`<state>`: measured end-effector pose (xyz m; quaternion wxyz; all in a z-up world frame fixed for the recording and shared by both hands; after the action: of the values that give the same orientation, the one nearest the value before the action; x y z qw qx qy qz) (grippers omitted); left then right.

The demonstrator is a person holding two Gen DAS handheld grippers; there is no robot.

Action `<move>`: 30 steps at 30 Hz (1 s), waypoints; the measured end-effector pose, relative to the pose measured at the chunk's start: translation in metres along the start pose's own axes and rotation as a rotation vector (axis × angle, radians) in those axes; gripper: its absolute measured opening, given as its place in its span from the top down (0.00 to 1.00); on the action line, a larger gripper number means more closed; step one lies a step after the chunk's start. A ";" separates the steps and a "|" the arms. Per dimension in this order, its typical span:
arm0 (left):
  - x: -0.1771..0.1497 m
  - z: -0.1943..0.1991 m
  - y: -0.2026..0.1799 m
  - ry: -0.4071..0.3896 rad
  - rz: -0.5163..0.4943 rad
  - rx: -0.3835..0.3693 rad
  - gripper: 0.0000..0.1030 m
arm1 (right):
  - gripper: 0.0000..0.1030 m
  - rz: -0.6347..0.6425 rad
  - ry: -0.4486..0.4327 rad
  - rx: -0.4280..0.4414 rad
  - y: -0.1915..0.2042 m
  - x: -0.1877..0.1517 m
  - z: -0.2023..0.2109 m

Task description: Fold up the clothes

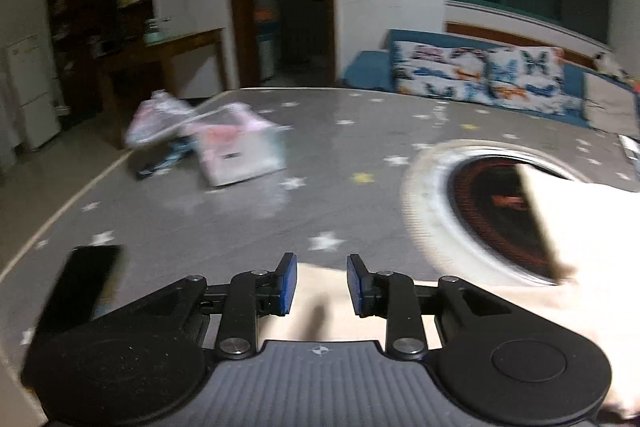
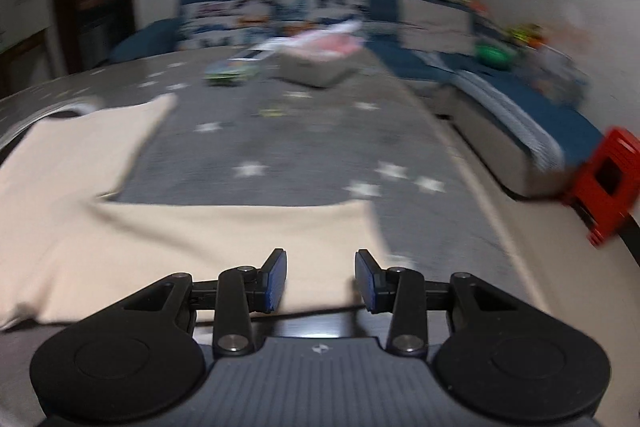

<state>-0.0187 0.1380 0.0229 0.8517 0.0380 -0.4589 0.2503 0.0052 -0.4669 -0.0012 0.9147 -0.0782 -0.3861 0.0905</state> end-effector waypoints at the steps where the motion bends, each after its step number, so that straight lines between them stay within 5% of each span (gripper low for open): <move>1: -0.001 0.001 -0.009 0.005 -0.010 -0.024 0.71 | 0.63 -0.007 0.008 -0.014 -0.006 -0.002 -0.004; 13: -0.037 0.018 -0.131 0.092 -0.188 -0.334 0.66 | 0.65 -0.043 0.024 -0.081 -0.030 -0.013 -0.010; 25: -0.098 0.062 -0.239 0.164 -0.416 -0.634 0.66 | 0.66 -0.142 0.019 0.013 -0.026 -0.023 -0.003; 30: -0.131 0.083 -0.265 0.164 -0.530 -0.722 0.66 | 0.90 -0.162 -0.004 0.001 -0.027 -0.022 -0.002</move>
<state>-0.0194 -0.1693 0.0094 0.8785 -0.1655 -0.4223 -0.1501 -0.0057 -0.4983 -0.0127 0.9184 -0.0458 -0.3927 0.0166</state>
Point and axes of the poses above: each gripper's, at about its wrist camera, not at the fingertips, and z roughly against the way its jaws point, y to its left, x to its top, the point moved 4 cm from there along -z, roughly the way its jaws point, and after that the axes turned 14 degrees about z, right-handed, at the moved point
